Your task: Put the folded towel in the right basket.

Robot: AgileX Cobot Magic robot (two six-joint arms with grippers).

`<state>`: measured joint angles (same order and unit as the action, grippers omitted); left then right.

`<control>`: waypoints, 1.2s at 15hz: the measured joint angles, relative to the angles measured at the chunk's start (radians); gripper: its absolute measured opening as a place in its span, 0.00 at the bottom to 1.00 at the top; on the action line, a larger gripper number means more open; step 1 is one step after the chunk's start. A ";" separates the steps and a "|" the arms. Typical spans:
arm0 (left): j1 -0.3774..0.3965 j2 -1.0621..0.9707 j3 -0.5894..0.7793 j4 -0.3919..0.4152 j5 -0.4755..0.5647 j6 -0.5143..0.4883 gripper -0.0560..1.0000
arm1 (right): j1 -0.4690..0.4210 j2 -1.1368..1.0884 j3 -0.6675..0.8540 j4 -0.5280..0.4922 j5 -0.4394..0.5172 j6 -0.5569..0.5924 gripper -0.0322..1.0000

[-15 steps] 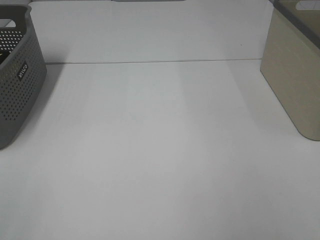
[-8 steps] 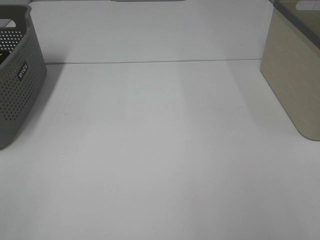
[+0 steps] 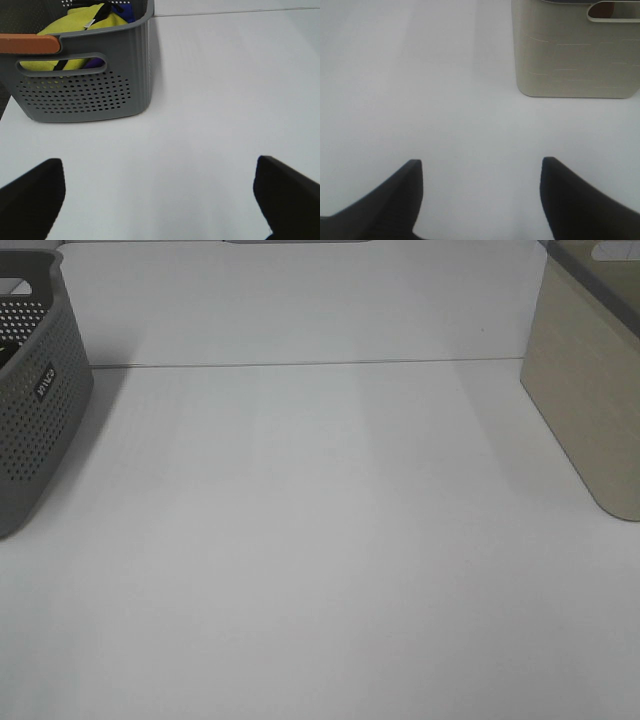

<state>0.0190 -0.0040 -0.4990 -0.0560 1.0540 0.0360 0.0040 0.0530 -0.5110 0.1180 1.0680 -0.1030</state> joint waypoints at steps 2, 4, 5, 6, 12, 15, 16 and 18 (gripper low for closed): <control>0.000 0.000 0.000 0.000 0.000 0.000 0.97 | 0.000 0.000 0.000 0.000 0.000 0.000 0.65; 0.000 0.000 0.000 0.000 0.000 0.000 0.97 | 0.000 0.000 0.000 0.000 0.000 0.000 0.65; 0.000 0.000 0.000 0.000 0.000 0.000 0.97 | 0.000 0.000 0.000 0.000 0.000 0.000 0.65; 0.000 0.000 0.000 0.000 0.000 0.000 0.97 | 0.000 -0.004 0.000 0.000 0.000 0.000 0.65; 0.000 0.000 0.000 0.000 0.000 0.000 0.97 | 0.000 -0.059 0.000 0.007 -0.001 0.000 0.65; 0.000 0.000 0.000 0.000 0.000 0.000 0.97 | 0.000 -0.059 0.000 0.007 -0.001 0.000 0.65; 0.000 0.000 0.000 0.000 0.000 0.000 0.97 | 0.000 -0.059 0.000 0.008 -0.001 0.000 0.65; 0.000 0.000 0.000 0.000 0.000 0.000 0.97 | 0.000 -0.059 0.000 0.009 -0.001 0.000 0.65</control>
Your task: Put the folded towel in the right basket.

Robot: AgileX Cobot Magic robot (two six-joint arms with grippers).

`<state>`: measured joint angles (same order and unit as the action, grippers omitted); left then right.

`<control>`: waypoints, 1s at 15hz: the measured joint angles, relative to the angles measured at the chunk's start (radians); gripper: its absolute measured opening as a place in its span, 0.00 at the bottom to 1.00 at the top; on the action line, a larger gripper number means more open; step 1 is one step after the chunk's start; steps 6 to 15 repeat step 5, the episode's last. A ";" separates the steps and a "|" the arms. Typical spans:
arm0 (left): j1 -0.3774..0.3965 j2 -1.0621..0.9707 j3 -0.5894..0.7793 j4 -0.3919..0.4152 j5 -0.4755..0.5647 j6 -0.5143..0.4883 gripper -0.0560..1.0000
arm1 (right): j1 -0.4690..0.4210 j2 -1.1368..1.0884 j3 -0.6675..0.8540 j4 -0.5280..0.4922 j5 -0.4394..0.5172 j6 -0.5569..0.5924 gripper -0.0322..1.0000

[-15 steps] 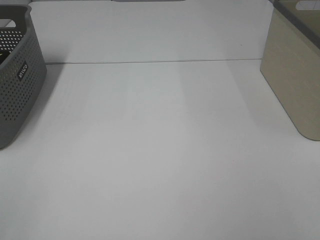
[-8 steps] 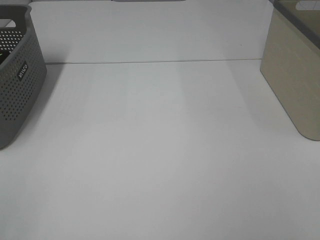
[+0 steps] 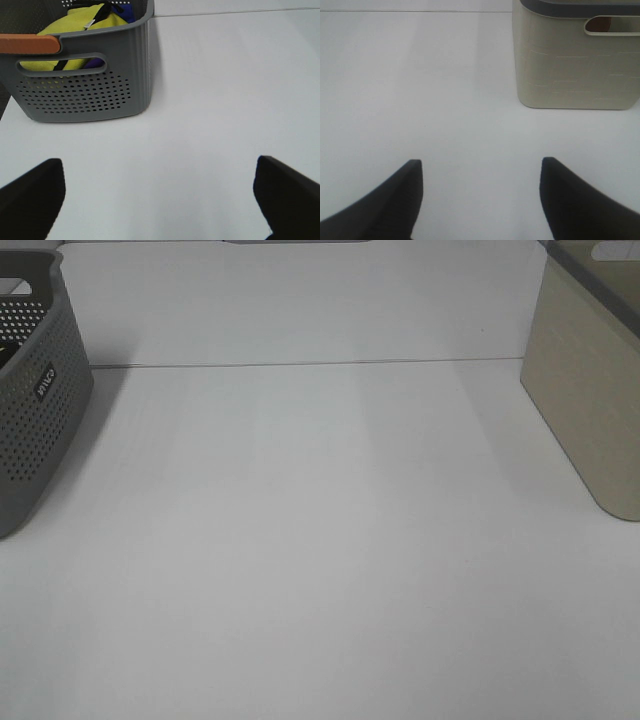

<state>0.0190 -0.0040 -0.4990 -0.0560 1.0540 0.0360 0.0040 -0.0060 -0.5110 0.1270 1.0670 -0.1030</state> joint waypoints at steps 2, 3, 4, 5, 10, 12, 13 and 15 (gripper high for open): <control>0.000 0.000 0.000 0.000 0.000 0.000 0.97 | 0.000 0.000 0.000 0.000 0.000 0.000 0.65; 0.000 0.000 0.000 0.000 0.000 0.000 0.97 | 0.000 0.000 0.000 0.000 0.000 0.000 0.65; 0.000 0.000 0.000 0.000 0.000 0.000 0.97 | 0.000 0.000 0.000 0.000 0.000 0.000 0.65; 0.000 0.000 0.000 0.000 0.000 0.000 0.97 | 0.000 0.000 0.000 0.000 0.000 0.000 0.65; 0.000 0.000 0.000 0.000 0.000 0.000 0.97 | 0.000 0.000 0.000 0.000 0.000 0.000 0.65; 0.000 0.000 0.000 0.000 0.000 0.000 0.97 | 0.000 0.000 0.000 0.000 0.000 0.000 0.65; 0.000 0.000 0.000 0.000 0.000 0.000 0.97 | 0.000 0.000 0.000 0.000 0.000 0.000 0.65; 0.000 0.000 0.000 0.000 0.000 0.000 0.97 | 0.000 0.000 0.000 0.000 0.000 0.000 0.65</control>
